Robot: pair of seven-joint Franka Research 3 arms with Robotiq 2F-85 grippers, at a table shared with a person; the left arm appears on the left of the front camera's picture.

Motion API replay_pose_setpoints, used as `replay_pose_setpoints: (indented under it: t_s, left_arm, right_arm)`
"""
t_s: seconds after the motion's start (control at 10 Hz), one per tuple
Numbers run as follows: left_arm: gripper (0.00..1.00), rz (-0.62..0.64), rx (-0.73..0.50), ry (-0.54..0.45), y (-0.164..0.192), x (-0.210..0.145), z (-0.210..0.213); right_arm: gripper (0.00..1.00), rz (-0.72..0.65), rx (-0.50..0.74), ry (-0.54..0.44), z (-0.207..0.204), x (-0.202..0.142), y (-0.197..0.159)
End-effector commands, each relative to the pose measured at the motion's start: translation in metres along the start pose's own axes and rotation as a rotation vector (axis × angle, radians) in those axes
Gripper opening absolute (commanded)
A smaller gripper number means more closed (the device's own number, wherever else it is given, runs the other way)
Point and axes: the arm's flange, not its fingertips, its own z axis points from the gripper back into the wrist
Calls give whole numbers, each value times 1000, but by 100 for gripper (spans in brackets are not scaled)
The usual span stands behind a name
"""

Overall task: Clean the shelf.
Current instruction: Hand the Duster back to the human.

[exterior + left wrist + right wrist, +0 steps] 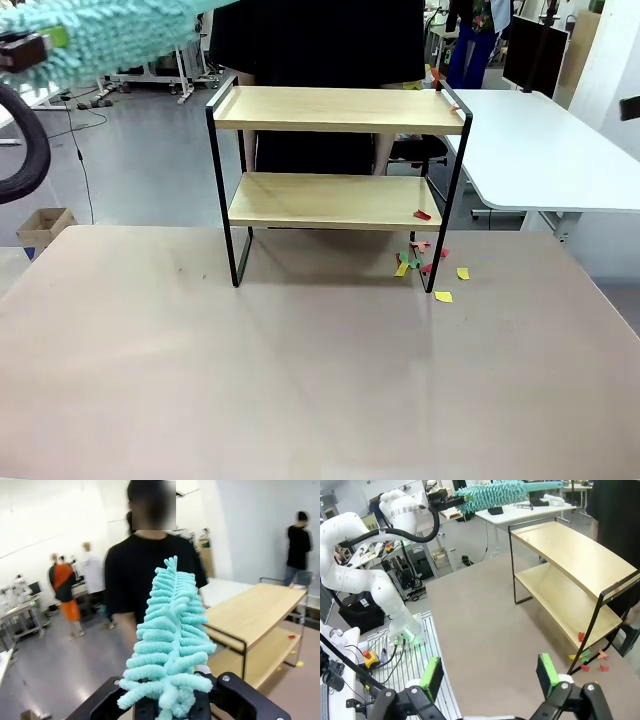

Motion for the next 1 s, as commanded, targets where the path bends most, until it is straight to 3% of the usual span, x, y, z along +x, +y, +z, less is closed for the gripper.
replay_pose_setpoints:
  t_s: [0.0, 0.4, 0.9]
  left_arm:
    - [17, 16, 98, 86, -7, -11, 7]
    - [17, 10, 237, 235, -9, -42, 22]
    - [17, 56, 301, 320, -37, -99, 27]
  right_arm:
    - [100, 25, 8, -22, -1, 2, -2]
    - [100, 25, 8, -22, -1, 2, -2]
    - [100, 25, 8, -22, -1, 2, -2]
